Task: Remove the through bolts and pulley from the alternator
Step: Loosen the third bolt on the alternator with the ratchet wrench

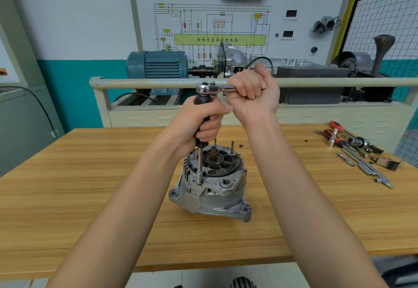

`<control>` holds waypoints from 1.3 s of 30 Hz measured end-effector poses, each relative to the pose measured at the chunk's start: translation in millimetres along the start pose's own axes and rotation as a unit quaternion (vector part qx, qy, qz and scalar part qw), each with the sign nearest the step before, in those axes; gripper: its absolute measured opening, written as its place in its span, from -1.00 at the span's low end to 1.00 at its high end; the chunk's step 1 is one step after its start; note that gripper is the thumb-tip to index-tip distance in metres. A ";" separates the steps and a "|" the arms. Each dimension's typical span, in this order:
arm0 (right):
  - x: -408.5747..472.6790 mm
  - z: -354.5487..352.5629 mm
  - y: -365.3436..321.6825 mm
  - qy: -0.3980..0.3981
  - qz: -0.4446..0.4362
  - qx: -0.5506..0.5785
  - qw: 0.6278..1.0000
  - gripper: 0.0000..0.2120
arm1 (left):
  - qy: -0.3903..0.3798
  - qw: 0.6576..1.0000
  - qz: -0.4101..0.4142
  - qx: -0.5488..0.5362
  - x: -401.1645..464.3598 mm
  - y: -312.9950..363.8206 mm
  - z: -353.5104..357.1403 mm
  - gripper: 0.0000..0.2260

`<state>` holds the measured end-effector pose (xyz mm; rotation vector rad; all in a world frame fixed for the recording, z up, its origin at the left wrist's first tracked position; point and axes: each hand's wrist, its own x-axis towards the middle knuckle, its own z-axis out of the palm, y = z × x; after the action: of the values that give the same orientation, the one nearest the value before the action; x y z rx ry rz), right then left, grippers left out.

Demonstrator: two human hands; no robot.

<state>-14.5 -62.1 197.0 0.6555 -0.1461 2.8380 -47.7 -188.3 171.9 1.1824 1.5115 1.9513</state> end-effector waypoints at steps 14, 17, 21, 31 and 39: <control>-42.6 15.2 47.3 -0.153 -0.321 -0.334 0.873 -0.66 | 0.247 0.968 0.029 0.025 7.3 -6.2 12.2 -0.59; -43.5 14.6 45.3 -0.164 -0.311 -0.323 0.879 -0.63 | 0.235 0.971 0.035 0.031 4.9 -7.4 10.4 -0.59; -31.5 15.1 24.4 -0.136 -0.179 -0.262 0.939 -0.47 | 0.130 0.991 0.035 0.000 -1.2 -3.0 0.4 -0.63; -3.7 3.8 9.2 -0.023 -0.054 -0.059 0.997 -0.53 | 0.024 0.999 -0.006 -0.032 3.0 2.6 -6.3 -0.61; -40.2 13.5 44.2 -0.136 -0.304 -0.324 0.885 -0.55 | 0.255 0.965 0.041 0.034 9.6 -5.0 12.7 -0.59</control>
<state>15.8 -114.7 189.2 0.7584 -0.7503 1.9096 -43.7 -172.1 171.5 0.8080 1.8064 2.4061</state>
